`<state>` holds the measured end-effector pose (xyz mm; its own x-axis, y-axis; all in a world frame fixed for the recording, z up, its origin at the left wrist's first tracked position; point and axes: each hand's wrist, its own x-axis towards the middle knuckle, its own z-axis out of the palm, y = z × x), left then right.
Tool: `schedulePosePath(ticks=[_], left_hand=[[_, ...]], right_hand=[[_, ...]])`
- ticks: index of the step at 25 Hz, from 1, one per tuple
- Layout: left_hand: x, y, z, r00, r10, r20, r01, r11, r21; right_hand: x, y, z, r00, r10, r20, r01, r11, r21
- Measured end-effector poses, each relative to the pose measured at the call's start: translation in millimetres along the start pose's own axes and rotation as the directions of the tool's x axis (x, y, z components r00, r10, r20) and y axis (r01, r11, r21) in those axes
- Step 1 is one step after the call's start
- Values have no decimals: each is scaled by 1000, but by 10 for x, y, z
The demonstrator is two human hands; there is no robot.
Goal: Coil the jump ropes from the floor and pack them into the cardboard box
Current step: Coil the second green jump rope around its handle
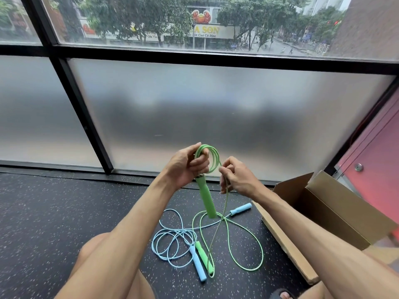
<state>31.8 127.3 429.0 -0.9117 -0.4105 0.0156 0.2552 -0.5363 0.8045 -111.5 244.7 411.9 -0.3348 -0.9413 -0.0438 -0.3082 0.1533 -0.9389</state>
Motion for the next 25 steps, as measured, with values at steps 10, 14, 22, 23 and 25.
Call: schedulePosePath(ticks=[10, 14, 22, 23, 25], left_hand=[[65, 34, -236, 620, 530, -578, -338, 846, 413], [57, 38, -318, 521, 645, -559, -117, 703, 702], [39, -90, -194, 873, 240, -425, 288, 450, 845], [35, -107, -150, 906, 143, -398, 302, 442, 845], [25, -127, -72, 944, 0, -329, 291, 464, 837]], right_hand=[[-112, 30, 104, 936, 206, 287, -171, 975, -143], [-78, 21, 119, 968, 39, 247, 37, 955, -295], [-62, -96, -4, 961, -273, -41, 252, 928, -276], [-55, -85, -19, 951, -297, -85, 265, 926, -268], [-37, -65, -64, 928, -329, -176, 279, 924, -261]])
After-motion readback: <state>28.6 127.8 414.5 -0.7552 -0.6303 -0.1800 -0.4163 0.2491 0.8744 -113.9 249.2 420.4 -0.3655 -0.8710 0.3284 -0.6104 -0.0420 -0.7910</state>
